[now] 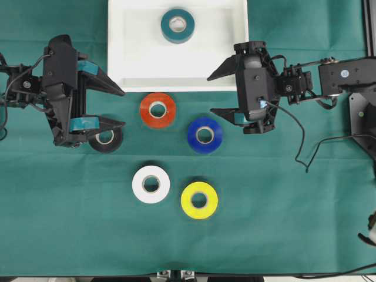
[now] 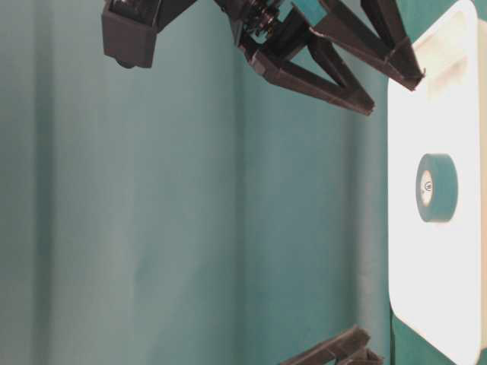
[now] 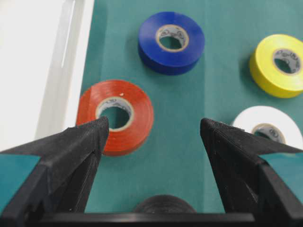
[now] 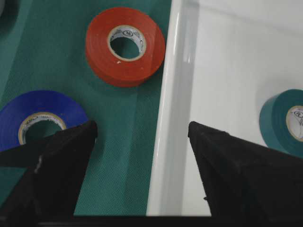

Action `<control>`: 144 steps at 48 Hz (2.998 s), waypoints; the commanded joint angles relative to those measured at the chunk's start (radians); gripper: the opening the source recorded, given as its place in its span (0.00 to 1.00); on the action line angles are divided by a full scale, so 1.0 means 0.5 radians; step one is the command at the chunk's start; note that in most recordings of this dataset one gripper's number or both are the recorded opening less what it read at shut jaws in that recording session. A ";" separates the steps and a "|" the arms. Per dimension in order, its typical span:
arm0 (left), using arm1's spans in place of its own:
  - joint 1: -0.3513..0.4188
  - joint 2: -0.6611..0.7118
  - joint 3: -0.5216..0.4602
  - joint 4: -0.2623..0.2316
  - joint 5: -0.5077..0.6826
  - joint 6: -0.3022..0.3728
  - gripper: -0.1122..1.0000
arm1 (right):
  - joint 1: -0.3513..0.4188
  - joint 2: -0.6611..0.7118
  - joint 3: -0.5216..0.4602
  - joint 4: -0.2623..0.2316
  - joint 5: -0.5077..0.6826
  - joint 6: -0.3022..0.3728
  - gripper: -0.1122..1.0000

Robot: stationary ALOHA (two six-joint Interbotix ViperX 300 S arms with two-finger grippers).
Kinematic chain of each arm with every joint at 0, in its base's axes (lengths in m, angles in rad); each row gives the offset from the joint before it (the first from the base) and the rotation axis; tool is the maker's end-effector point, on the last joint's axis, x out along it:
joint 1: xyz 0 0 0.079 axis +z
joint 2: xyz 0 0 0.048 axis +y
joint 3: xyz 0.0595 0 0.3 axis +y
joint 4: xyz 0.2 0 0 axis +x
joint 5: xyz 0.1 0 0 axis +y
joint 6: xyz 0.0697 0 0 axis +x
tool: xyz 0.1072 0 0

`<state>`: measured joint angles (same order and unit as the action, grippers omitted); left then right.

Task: Put the tape alternately from left to right into the white case.
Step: 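Raise the right gripper out of the tray and move it aside, then lower the left gripper into the black tape roll and close it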

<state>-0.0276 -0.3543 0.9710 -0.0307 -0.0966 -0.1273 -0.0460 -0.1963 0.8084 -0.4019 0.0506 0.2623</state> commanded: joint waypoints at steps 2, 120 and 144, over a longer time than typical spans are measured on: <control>-0.018 -0.018 -0.046 -0.003 -0.003 -0.015 0.89 | 0.006 -0.040 -0.031 0.003 -0.046 0.003 0.86; -0.034 0.580 -0.166 0.003 0.739 -0.282 0.56 | 0.009 0.052 -0.046 -0.003 -0.120 0.000 0.86; -0.067 0.518 -0.166 0.003 0.752 -0.276 0.06 | 0.009 0.089 -0.064 -0.003 -0.120 0.000 0.86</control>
<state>-0.0568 -0.0644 0.9035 -0.0291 0.2792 -0.2654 -0.0430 -0.1442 0.7992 -0.4019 0.0000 0.2623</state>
